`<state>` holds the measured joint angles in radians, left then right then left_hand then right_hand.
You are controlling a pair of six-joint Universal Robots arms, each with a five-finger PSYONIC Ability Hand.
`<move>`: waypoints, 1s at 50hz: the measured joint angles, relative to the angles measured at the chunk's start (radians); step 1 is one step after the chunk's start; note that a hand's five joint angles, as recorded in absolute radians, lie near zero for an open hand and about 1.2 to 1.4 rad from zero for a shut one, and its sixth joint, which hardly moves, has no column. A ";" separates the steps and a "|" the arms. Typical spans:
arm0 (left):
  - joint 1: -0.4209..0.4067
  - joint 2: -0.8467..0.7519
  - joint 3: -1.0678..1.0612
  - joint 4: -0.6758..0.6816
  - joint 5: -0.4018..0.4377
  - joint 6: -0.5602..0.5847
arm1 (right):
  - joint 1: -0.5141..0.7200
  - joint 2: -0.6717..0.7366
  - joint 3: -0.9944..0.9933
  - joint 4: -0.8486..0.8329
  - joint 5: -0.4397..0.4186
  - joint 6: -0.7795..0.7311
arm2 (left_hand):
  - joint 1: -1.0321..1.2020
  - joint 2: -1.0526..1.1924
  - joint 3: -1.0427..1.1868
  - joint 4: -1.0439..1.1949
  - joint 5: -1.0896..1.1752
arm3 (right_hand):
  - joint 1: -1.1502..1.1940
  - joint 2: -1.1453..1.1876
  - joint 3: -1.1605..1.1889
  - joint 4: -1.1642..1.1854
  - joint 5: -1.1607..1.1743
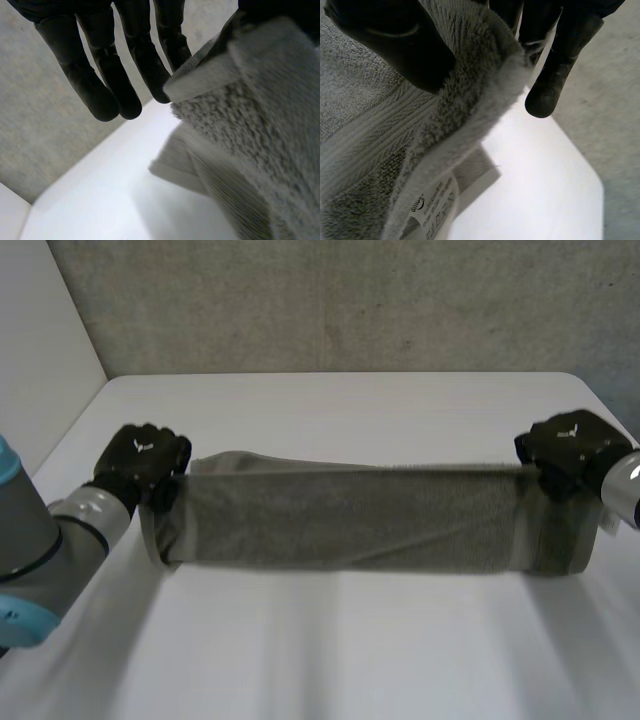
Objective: Fold the towel.
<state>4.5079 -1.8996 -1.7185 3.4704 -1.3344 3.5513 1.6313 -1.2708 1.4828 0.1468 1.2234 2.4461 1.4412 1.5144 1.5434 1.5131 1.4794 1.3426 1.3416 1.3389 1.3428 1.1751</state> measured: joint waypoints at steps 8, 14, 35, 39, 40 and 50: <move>-0.040 -0.049 0.381 0.017 -0.052 -0.035 | 0.090 0.118 -0.381 -0.175 0.059 0.092 | 0.000 0.000 0.001 0.000 0.000 | 0.000 0.000 0.000 0.000 0.000; -0.081 -0.047 0.708 0.114 -0.096 -0.161 | 0.147 0.103 -0.541 -0.451 0.140 0.241 | 0.000 0.000 0.001 0.000 0.005 | 0.000 0.000 0.000 0.000 0.002; -0.024 -0.010 0.218 0.122 -0.016 -0.255 | 0.074 -0.088 0.021 -0.401 -0.023 0.298 | 0.000 0.000 0.001 0.000 0.011 | 0.000 0.000 0.000 0.000 0.007; -0.004 -0.011 0.054 0.181 0.024 -0.211 | 0.040 -0.098 0.154 -0.422 -0.087 0.288 | 0.000 0.000 0.001 0.000 0.011 | 0.000 0.000 0.000 0.000 0.007; 0.000 -0.011 0.001 0.209 0.037 -0.193 | 0.030 -0.099 0.197 -0.435 -0.106 0.284 | 0.000 0.000 0.001 0.000 0.011 | 0.000 0.000 0.000 0.000 0.007; 0.006 -0.008 -0.258 0.330 0.095 -0.099 | -0.023 -0.100 0.433 -0.495 -0.158 0.191 | 0.000 0.000 0.002 0.000 0.011 | 0.000 0.000 0.000 0.000 0.007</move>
<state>4.5136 -1.9076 -1.9761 3.8007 -1.2397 3.4520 1.6079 -1.3707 1.9156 -0.3477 1.0652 2.6376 1.4413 1.5144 1.5451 1.5131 1.4906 1.3426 1.3418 1.3389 1.3429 1.1825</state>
